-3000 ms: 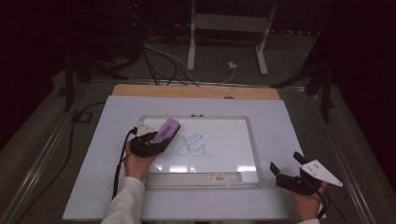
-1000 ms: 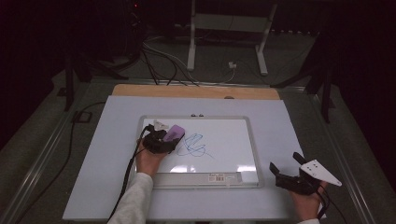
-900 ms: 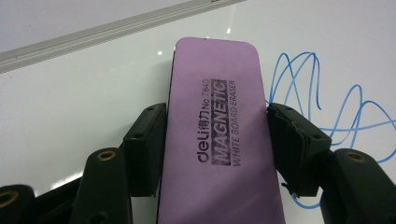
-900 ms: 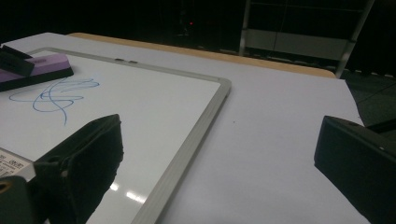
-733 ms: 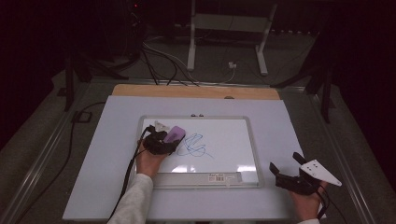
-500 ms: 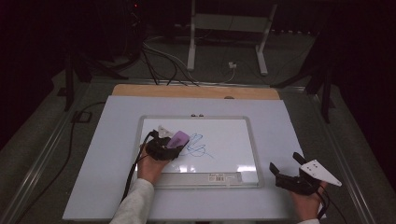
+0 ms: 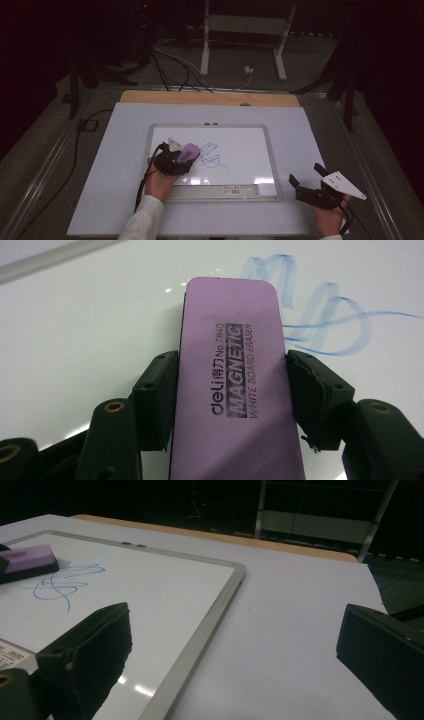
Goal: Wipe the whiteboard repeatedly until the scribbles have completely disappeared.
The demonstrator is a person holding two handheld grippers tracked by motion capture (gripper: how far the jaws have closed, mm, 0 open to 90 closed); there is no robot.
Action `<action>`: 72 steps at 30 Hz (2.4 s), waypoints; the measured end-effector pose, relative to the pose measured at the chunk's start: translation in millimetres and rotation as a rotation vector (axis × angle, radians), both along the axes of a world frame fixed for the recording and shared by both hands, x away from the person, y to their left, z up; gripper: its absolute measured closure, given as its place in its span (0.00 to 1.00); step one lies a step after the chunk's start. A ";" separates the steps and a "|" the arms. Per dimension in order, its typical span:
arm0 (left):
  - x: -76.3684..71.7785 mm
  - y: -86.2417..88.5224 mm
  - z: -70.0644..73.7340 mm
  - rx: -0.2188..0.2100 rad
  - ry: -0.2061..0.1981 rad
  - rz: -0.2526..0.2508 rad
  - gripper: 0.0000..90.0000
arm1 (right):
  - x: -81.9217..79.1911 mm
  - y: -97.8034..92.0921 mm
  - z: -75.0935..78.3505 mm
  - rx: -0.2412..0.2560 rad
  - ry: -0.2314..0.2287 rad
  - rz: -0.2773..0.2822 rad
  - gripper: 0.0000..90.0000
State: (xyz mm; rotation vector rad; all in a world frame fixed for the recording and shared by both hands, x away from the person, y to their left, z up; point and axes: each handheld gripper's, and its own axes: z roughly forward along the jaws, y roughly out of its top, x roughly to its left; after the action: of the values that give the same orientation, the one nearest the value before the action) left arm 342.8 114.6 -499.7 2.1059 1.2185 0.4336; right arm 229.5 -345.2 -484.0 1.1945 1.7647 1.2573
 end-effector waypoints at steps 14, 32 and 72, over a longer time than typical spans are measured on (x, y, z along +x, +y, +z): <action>11.7 -6.9 -0.4 -0.015 0.016 0.016 0.47 | 0.6 0.7 -0.3 -0.003 0.000 0.002 0.02; -5.3 -45.3 1.3 0.004 0.017 -0.100 0.47 | -0.4 0.2 0.3 0.000 -0.001 0.000 0.02; 45.9 -14.4 2.0 0.015 0.044 0.115 0.47 | 0.2 -0.5 -0.1 0.001 0.000 0.000 0.02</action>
State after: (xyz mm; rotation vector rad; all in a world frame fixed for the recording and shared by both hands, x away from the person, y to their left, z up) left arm 388.7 100.2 -497.7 2.0743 1.3704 0.4514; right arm 229.6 -345.7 -484.0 1.1953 1.7635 1.2586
